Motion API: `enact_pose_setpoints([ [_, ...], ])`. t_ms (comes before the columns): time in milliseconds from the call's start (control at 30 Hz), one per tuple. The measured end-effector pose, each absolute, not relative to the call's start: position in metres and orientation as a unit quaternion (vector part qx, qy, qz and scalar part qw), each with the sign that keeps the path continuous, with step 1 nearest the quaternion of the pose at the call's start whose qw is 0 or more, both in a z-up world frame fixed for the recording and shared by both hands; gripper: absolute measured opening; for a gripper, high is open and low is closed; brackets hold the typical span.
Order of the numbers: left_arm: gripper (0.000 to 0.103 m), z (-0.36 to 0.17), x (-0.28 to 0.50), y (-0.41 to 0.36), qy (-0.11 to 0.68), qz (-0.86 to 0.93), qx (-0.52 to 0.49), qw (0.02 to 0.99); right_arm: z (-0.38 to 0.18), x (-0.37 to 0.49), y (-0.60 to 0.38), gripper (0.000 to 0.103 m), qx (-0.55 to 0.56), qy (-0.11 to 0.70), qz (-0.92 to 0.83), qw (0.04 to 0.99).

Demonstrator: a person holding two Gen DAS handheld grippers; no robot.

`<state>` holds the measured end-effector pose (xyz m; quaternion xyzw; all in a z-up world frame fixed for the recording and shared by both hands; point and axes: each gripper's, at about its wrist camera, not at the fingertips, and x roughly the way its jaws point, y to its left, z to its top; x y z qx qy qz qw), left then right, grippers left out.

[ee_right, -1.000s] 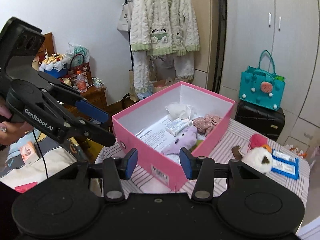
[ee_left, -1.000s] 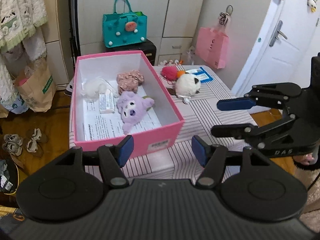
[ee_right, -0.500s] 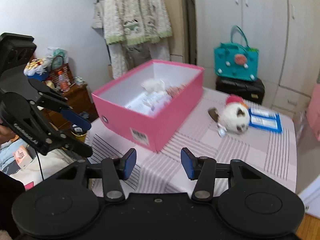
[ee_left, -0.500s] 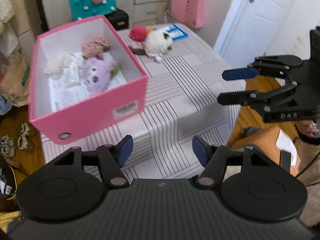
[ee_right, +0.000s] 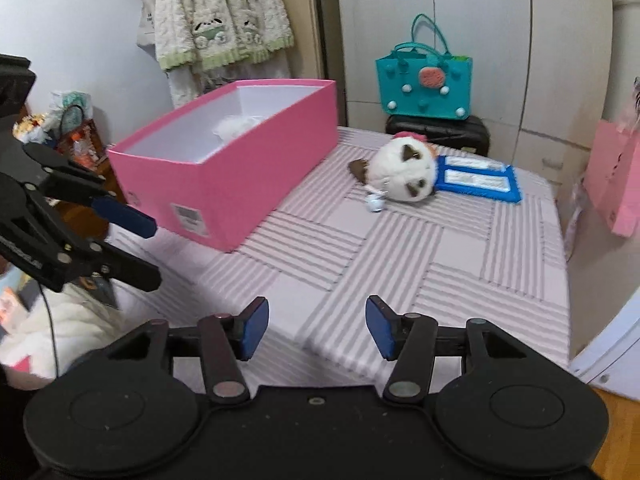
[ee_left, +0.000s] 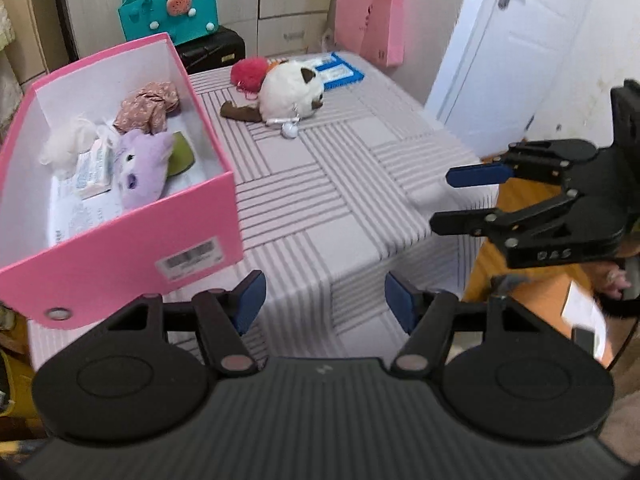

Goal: Organize soft objects
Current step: 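Withdraw both open tools from the box toward the cat plush, then close the left tool on the cat plush while the right tool grips it too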

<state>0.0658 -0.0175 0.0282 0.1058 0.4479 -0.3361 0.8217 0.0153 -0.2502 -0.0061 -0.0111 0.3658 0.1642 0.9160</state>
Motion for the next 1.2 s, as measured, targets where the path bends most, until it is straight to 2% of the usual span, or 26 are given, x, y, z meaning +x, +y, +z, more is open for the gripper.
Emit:
enact_pose_setpoints([
  [133,0.065,0.020,0.075,-0.026,0.440,-0.334,0.061,0.831,-0.011,0.024,-0.259,0.070,-0.048,0.340,0.157,0.926],
  [400,0.071,0.031,0.092,-0.053,0.392,-0.335,0.039,0.856,-0.024,0.048,-0.280,0.077,-0.025,0.294,0.141,0.945],
  [533,0.075,0.032,0.099,-0.073,0.356,-0.337,0.043,0.870,-0.032,0.064,-0.285,0.080,-0.041,0.284,0.123,0.950],
  [633,0.075,0.028,0.113,-0.087,0.359,-0.341,0.026,0.868,-0.036,0.075,-0.291,0.082,-0.064,0.280,0.129,0.949],
  [833,0.088,0.023,0.138,-0.114,0.312,-0.303,0.034,0.900,-0.043,0.096,-0.305,0.087,-0.051,0.260,0.140,0.954],
  [1200,0.090,-0.002,0.200,-0.147,0.338,-0.273,-0.002,0.901,-0.057,0.151,-0.305,0.091,-0.066,0.253,0.144,0.954],
])
